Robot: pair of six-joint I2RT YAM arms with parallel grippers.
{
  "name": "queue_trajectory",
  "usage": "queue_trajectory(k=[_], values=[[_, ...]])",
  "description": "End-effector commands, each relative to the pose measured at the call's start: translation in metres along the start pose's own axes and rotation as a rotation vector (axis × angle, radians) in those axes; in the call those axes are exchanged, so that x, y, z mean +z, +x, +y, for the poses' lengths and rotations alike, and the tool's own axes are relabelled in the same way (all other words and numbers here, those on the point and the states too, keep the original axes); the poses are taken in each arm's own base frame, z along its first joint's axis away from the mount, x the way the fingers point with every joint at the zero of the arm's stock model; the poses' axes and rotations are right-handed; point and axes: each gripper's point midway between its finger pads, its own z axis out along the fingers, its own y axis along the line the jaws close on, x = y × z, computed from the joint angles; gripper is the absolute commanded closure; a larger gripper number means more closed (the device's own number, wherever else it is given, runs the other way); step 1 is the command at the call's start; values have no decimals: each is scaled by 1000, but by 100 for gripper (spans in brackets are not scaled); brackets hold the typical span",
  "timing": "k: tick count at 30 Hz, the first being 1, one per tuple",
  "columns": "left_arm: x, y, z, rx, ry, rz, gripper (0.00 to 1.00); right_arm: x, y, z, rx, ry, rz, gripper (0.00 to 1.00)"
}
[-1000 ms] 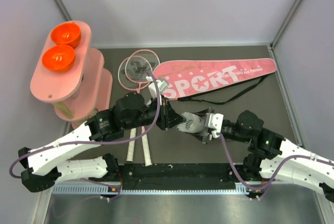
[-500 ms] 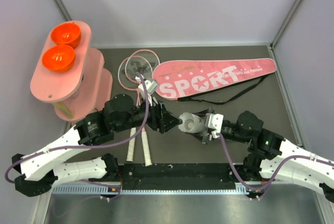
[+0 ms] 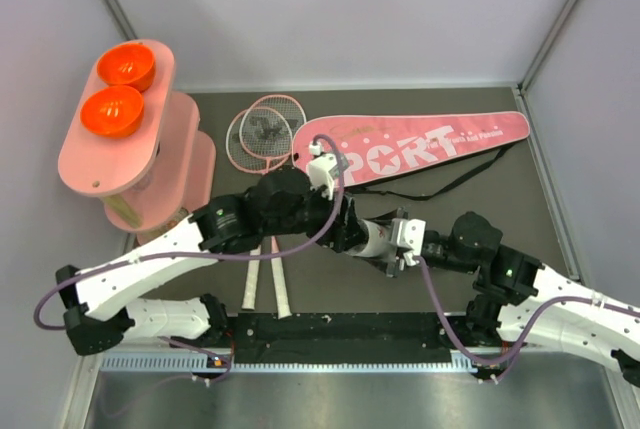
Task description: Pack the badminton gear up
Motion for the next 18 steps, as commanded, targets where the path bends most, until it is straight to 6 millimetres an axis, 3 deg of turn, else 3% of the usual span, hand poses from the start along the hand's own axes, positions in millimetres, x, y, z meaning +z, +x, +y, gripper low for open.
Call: queue_trajectory(k=[1,3,7,8,12,15,18], values=[[11,-4,-3,33,6,38,28,3,-41,-13,-23,20,-107,55],[7,-7,-4,34,3,20,27,2,-41,-17,-29,37,-94,55],[-16,-22,-5,29,14,-62,10,-1,-33,-26,-25,87,-43,55],[-23,-26,-6,25,19,-81,1,-2,-31,-27,-21,100,-38,55],[-65,-36,-9,45,27,-173,2,-7,-22,-36,-1,168,-11,55],[-95,-43,9,60,-62,-261,2,-8,-11,-37,18,196,8,55],[-117,-44,51,25,-273,-338,2,-17,0,-49,64,295,46,55]])
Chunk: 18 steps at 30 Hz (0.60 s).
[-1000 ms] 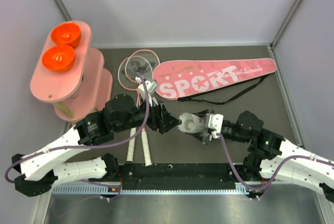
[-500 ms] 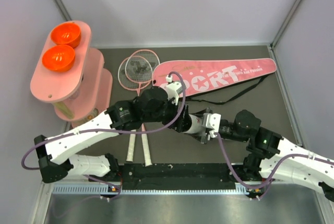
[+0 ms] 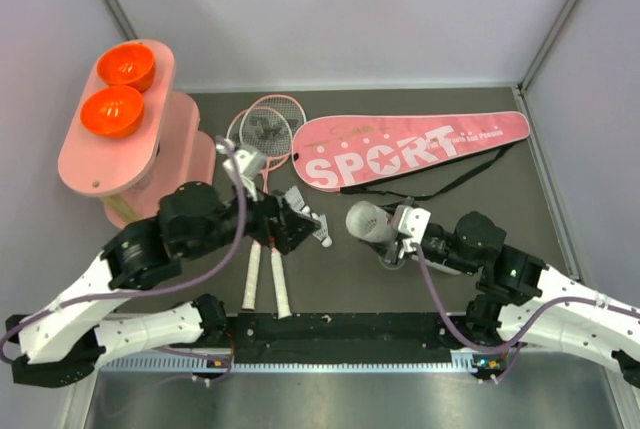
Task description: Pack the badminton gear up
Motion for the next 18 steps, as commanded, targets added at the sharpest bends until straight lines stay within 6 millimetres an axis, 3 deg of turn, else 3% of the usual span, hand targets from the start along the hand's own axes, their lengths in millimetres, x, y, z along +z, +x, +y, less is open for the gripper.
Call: queue_trajectory(k=[1,2,6,7,9,10,12,13,14,16,17,18], values=[[-28,-13,61,4,-314,-117,2,-11,-1,-27,84,176,2,55],[-28,-4,72,2,-369,-86,2,-15,0,-31,96,204,9,56],[21,38,103,-12,-452,91,11,-30,-4,-38,131,255,-12,56],[32,53,121,-22,-484,122,12,-35,-8,-38,124,256,-33,56],[58,53,130,-49,-430,94,15,-40,-9,-34,114,237,-47,55],[66,70,141,-102,-373,140,19,-44,-11,-34,109,237,-61,55],[89,62,143,-106,-263,101,20,-46,-11,-29,103,210,-67,55],[95,69,148,-108,-224,133,22,-47,-13,-28,101,203,-75,55],[107,79,158,-96,-240,182,22,-48,-15,-27,102,194,-81,55],[118,79,171,-19,-265,238,22,-47,-15,-20,109,162,-88,55],[128,92,182,-16,-280,303,21,-47,-15,-18,110,148,-87,55],[135,84,184,11,-273,308,22,-46,-16,-14,114,128,-94,55]])
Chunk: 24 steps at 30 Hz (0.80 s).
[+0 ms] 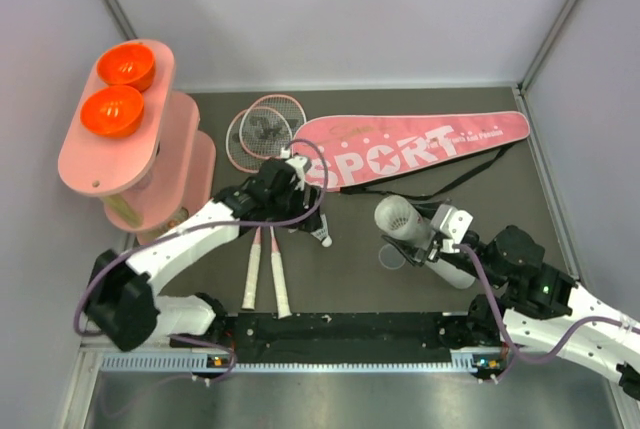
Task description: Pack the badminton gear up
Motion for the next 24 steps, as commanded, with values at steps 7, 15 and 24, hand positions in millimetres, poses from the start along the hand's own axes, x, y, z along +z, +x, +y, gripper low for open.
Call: queue_trajectory(k=[7,15,24], values=[[49,-54,-27,181,179,34,32,-3,-9,21,45,-110,-47,56],[71,-36,-18,163,201,208,43,-4,-12,21,36,-115,-59,56],[80,-7,-7,73,167,300,57,0,-10,22,26,-121,-47,56]])
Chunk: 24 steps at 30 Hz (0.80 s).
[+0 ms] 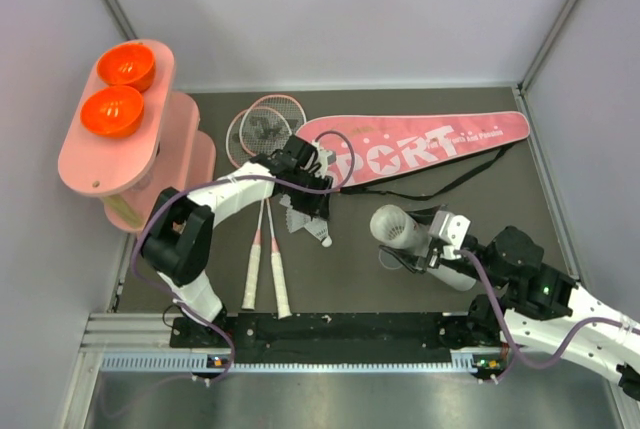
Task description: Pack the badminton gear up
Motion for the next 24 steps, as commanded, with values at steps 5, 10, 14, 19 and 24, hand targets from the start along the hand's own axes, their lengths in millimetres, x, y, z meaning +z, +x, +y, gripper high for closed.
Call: queue_trajectory(k=[5,10,14,19,24], values=[[-5,16,-20,-65,117,-8,65,5,-6,3,13,-17,-18,56],[-6,27,-20,-89,114,8,77,7,-2,4,15,-19,-6,56],[-28,18,-36,-79,161,-46,93,11,1,4,14,-20,10,56],[-112,-17,-84,40,273,-265,99,16,4,2,21,-11,36,56],[-212,-47,-133,195,359,-506,99,26,9,7,41,-31,47,56]])
